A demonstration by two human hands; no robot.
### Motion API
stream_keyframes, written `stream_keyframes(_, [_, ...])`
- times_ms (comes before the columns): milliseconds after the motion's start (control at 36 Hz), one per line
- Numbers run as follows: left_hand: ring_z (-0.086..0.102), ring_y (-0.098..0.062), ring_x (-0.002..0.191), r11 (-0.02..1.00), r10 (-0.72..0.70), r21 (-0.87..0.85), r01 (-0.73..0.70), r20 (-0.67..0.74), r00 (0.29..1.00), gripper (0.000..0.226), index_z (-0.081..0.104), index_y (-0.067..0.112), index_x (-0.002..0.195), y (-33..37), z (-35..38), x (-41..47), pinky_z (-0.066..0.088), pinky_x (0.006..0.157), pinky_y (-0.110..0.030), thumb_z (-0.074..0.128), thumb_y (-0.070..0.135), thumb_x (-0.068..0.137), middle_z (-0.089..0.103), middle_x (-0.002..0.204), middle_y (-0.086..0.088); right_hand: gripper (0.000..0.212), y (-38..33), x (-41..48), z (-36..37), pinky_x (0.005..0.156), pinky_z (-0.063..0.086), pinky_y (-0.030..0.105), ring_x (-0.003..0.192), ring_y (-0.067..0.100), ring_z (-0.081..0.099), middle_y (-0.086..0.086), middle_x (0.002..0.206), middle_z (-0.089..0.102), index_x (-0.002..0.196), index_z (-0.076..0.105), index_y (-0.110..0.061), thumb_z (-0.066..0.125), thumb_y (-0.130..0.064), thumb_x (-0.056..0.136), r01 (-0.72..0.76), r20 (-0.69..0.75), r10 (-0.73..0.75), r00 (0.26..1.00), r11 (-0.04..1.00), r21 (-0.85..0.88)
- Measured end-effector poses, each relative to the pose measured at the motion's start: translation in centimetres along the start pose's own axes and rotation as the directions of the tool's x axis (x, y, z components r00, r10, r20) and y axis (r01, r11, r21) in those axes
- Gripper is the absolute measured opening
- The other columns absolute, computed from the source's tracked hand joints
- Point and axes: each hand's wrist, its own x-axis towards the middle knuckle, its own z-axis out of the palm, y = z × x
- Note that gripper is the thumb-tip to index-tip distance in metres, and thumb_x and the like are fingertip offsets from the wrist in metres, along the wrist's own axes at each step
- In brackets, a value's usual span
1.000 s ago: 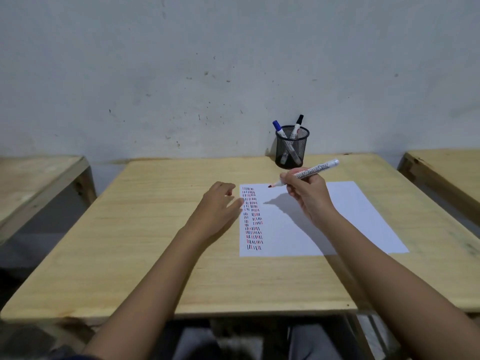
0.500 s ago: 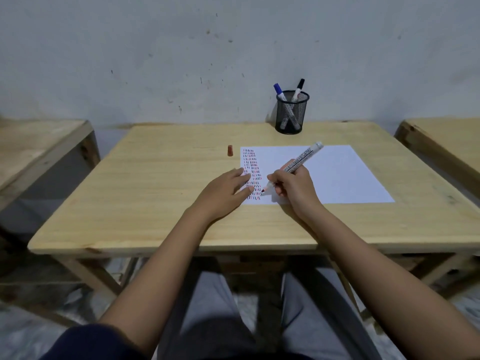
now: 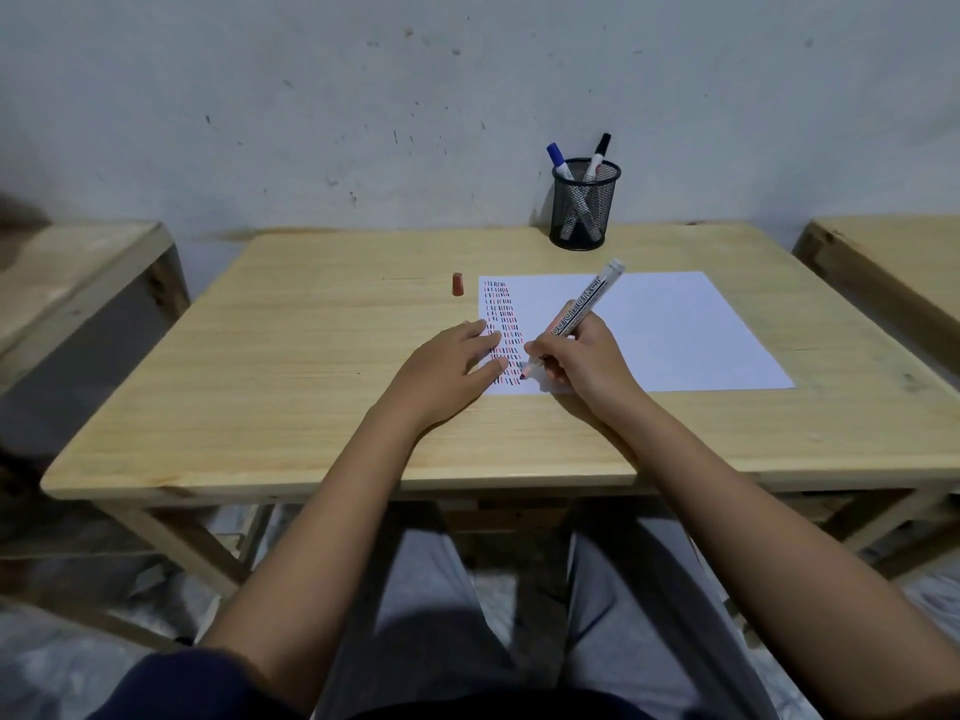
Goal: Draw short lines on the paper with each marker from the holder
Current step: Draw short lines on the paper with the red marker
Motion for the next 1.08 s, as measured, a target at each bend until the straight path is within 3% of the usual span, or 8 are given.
stream_keyframes(333, [0.023, -0.012, 0.144, 1.000, -0.007, 0.007, 0.007, 0.003, 1.000, 0.049, 0.042, 0.024, 0.140, 0.1, 0.0, -0.1, 0.025, 0.112, -0.033, 0.042, 0.043, 0.095, 0.029, 0.155, 0.005, 0.020, -0.1, -0.1, 0.0, 0.040, 0.043, 0.016, 0.040, 0.002, 0.053, 0.003, 0.062, 0.053, 0.071, 0.045, -0.013, 0.059, -0.003, 0.081, 0.015, 0.014, -0.014, 1.000, 1.000, -0.021])
stream_keyframes(417, [0.022, -0.012, 0.144, 1.000, -0.007, 0.005, 0.007, 0.003, 1.000, 0.049, 0.042, 0.025, 0.140, 0.1, 0.1, -0.1, 0.025, 0.113, -0.034, 0.041, 0.044, 0.095, 0.028, 0.156, 0.005, 0.022, 0.0, -0.1, 0.0, 0.041, 0.042, 0.019, 0.046, 0.010, 0.050, 0.003, 0.059, 0.052, 0.068, 0.044, -0.013, 0.058, -0.001, 0.080, 0.016, 0.015, -0.016, 1.000, 0.999, -0.039])
stream_keyframes(556, [0.022, -0.012, 0.144, 1.000, 0.000, 0.011, 0.000, -0.002, 1.000, 0.049, 0.042, 0.025, 0.140, 0.1, 0.1, -0.1, 0.026, 0.112, -0.035, 0.041, 0.044, 0.095, 0.028, 0.156, 0.005, 0.024, -0.1, -0.1, -0.1, 0.040, 0.039, 0.019, 0.038, 0.004, 0.047, -0.002, 0.051, 0.050, 0.065, 0.044, -0.013, 0.059, -0.002, 0.079, 0.002, -0.023, -0.003, 1.000, 1.000, -0.005])
stream_keyframes(750, [0.022, -0.012, 0.144, 1.000, 0.012, 0.008, -0.012, -0.005, 1.000, 0.049, 0.042, 0.022, 0.140, -0.2, 0.2, -0.1, 0.024, 0.114, -0.033, 0.042, 0.043, 0.095, 0.029, 0.155, 0.003, 0.022, 0.0, 0.3, -0.7, 0.040, 0.035, 0.016, 0.037, 0.007, 0.042, -0.002, 0.041, 0.050, 0.061, 0.055, -0.008, 0.059, -0.003, 0.083, -0.022, -0.083, 0.052, 0.995, 0.944, 0.330])
stream_keyframes(861, [0.023, -0.012, 0.144, 1.000, 0.020, 0.008, -0.020, 0.001, 1.000, 0.050, 0.042, 0.021, 0.140, -0.2, 0.1, -0.1, 0.023, 0.113, -0.031, 0.042, 0.043, 0.095, 0.030, 0.155, 0.002, 0.019, -0.3, 0.6, -1.1, 0.045, 0.041, 0.013, 0.042, 0.006, 0.047, -0.001, 0.049, 0.053, 0.067, 0.056, -0.005, 0.060, -0.004, 0.086, -0.032, -0.080, 0.089, 0.993, 0.843, 0.537])
stream_keyframes(944, [0.030, -0.014, 0.141, 0.999, 0.014, -0.034, -0.014, 0.015, 1.000, 0.049, 0.046, 0.019, 0.138, -0.2, -0.1, 0.1, 0.025, 0.112, -0.029, 0.047, 0.041, 0.093, 0.035, 0.152, 0.000, 0.016, -1.2, 1.0, -1.6, 0.046, 0.042, 0.012, 0.046, 0.005, 0.049, -0.001, 0.053, 0.054, 0.071, 0.055, -0.007, 0.061, -0.004, 0.086, -0.010, -0.093, 0.082, 0.992, 0.799, 0.601])
stream_keyframes(1028, [0.049, -0.015, 0.121, 0.988, -0.024, -0.151, 0.017, -0.046, 0.999, 0.038, 0.059, 0.011, 0.124, -0.1, -0.5, 0.8, 0.034, 0.096, -0.019, 0.056, 0.029, 0.091, 0.050, 0.136, -0.005, 0.013, -2.4, 1.9, -2.4, 0.048, 0.044, 0.012, 0.049, 0.006, 0.051, 0.002, 0.059, 0.055, 0.074, 0.056, -0.007, 0.061, -0.004, 0.086, 0.010, -0.106, 0.070, 0.992, 0.792, 0.610])
stream_keyframes(1083, [0.050, -0.010, 0.109, 0.969, -0.073, -0.244, 0.041, -0.124, 0.990, 0.036, 0.057, 0.004, 0.123, 0.0, -1.0, 1.5, 0.033, 0.085, -0.002, 0.057, 0.019, 0.090, 0.049, 0.126, -0.002, 0.013, -2.9, 2.7, -3.0, 0.051, 0.048, 0.012, 0.051, 0.007, 0.053, 0.005, 0.065, 0.055, 0.074, 0.056, -0.009, 0.061, -0.006, 0.086, 0.010, -0.114, 0.079, 0.990, 0.780, 0.626])
